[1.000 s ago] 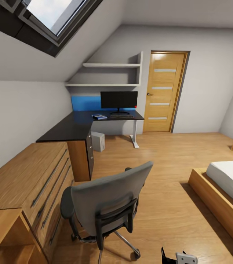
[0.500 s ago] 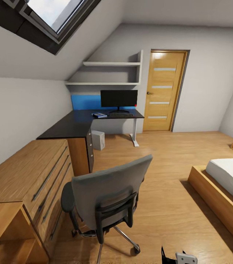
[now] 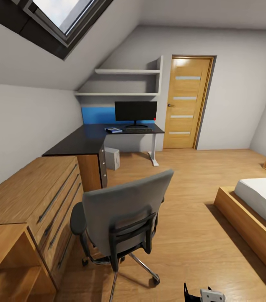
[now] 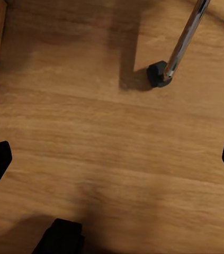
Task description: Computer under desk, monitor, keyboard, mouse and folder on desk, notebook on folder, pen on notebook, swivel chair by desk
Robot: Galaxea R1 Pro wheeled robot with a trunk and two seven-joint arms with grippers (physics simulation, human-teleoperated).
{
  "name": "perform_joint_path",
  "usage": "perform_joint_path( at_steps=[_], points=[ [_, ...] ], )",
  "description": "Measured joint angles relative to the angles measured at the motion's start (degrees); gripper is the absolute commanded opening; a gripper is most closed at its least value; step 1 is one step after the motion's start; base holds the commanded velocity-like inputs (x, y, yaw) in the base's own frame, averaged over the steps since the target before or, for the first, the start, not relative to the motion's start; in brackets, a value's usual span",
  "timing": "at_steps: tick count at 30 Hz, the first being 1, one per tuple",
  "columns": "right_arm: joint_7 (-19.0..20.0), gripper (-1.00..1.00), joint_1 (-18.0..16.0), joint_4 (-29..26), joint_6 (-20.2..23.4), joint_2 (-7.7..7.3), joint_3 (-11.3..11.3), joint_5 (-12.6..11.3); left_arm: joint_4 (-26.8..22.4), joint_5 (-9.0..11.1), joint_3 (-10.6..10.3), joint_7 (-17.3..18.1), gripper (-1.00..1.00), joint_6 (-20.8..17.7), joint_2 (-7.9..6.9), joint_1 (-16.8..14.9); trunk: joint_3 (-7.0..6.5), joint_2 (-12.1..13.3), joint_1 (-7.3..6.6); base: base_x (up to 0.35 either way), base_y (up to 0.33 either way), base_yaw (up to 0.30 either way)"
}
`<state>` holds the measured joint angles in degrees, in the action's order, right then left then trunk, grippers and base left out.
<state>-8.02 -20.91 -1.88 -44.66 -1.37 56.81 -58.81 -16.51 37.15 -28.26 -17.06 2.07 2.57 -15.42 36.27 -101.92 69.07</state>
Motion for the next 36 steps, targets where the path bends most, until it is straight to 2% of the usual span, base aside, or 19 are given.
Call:
perform_joint_path(
  at_steps=[17, 36],
  points=[
    [0.1, 1.00, 0.0, 0.0, -0.1, 0.19, 0.0, 0.0, 0.0, 0.0, -0.1, 0.1, 1.00, -0.2, 0.00, 0.0, 3.12, -6.8, 3.74, -0.001, 0.000, 0.000],
    [0.1, 1.00, 0.0, 0.0, -0.1, 0.35, 0.0, 0.0, 0.1, 0.0, -0.1, 0.1, 1.00, -0.2, 0.03, 0.0, 8.05, -14.4, 7.91, 0.000, 0.000, 0.000]
  ],
)
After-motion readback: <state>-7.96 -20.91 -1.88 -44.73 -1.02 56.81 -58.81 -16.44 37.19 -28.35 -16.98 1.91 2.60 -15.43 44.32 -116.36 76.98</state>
